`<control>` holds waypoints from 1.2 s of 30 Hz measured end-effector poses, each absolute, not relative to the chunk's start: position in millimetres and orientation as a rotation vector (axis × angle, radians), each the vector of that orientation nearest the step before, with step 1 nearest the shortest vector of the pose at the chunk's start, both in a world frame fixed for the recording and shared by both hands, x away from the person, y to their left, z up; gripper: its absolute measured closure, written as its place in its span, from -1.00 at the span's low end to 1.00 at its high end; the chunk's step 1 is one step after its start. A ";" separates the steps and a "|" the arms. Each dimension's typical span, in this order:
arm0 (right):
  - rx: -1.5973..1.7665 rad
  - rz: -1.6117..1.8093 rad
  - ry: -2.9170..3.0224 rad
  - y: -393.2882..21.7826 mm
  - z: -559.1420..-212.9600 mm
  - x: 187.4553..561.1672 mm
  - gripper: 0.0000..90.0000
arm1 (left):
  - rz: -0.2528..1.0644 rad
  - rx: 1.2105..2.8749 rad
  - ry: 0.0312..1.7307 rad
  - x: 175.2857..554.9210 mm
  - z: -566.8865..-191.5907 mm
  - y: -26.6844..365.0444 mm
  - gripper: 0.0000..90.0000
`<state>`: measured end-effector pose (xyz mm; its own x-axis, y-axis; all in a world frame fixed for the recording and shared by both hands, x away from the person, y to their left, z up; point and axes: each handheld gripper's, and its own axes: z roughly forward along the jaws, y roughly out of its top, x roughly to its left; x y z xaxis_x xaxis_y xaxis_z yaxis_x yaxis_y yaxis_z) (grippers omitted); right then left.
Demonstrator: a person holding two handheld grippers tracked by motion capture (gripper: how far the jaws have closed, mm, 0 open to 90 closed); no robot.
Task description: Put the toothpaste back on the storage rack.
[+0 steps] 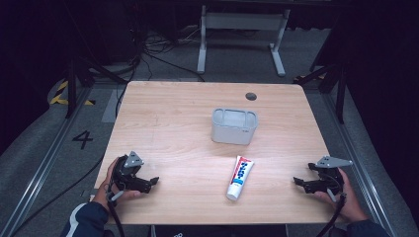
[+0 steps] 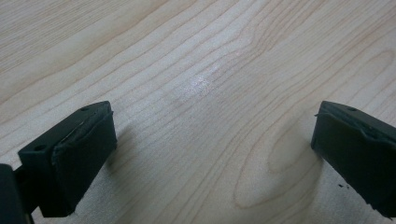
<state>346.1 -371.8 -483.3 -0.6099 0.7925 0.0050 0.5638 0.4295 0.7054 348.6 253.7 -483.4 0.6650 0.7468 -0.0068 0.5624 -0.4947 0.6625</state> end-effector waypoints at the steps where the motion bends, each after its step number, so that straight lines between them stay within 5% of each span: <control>1: 1.165 0.972 2.363 -371.2 -482.4 345.8 -0.64 | 0.372 2.236 1.007 348.6 -483.4 253.7 -0.99; 21: 1.125 0.987 2.534 -287.9 -455.6 341.5 0.03 | 0.369 2.231 1.011 347.0 -483.6 253.8 -0.97; 36: 1.158 1.015 2.631 -233.5 -450.1 353.6 -0.24 | 0.371 2.232 1.009 347.0 -483.5 253.9 -0.97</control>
<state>353.6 -233.5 -450.1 -0.7078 0.6851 0.1719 0.6231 0.4910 0.6088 347.0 253.9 -483.5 0.6634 0.7482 -0.0101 0.5638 -0.4910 0.6641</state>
